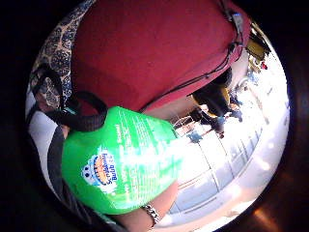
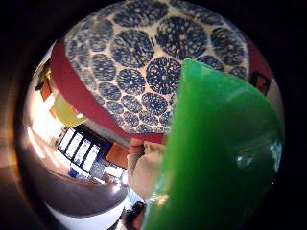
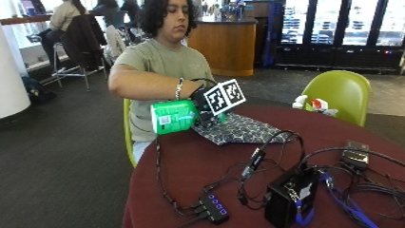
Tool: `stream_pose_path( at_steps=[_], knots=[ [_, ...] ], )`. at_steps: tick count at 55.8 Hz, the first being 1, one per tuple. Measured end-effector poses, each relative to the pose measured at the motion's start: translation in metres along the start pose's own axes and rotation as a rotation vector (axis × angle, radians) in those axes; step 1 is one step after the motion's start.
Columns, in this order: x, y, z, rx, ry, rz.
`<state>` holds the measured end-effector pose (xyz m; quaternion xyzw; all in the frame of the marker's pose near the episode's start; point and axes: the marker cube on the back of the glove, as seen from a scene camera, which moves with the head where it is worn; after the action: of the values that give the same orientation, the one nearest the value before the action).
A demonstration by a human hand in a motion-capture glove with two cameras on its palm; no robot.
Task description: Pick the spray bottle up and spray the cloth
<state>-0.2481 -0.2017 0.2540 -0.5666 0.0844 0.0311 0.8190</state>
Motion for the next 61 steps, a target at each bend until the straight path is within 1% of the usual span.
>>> stream_pose_path(
  at_steps=[5, 13, 18, 22, 26, 28, 31, 35, 43, 52, 57, 61],
  knots=[
    [-0.024, 0.012, -0.017, 0.075, -0.067, -0.106],
    [-0.069, 0.049, -0.067, 0.279, -0.246, -0.378],
    [-0.095, 0.064, -0.106, 0.487, -0.472, -0.560],
    [-0.124, 0.067, -0.123, 0.649, -0.663, -0.707],
    [-0.163, 0.061, -0.131, 0.771, -0.807, -0.867],
    [-0.175, 0.053, -0.138, 0.818, -0.869, -0.915],
    [-0.188, 0.038, -0.147, 0.876, -0.961, -0.943],
    [-0.200, 0.017, -0.151, 0.913, -1.023, -0.956],
    [-0.218, -0.023, -0.150, 0.916, -1.073, -0.932],
    [-0.227, -0.026, -0.145, 0.952, -1.022, -0.929],
    [-0.226, -0.027, -0.143, 0.919, -1.020, -0.917],
    [-0.221, -0.029, -0.140, 0.830, -0.976, -0.894]
  ],
)
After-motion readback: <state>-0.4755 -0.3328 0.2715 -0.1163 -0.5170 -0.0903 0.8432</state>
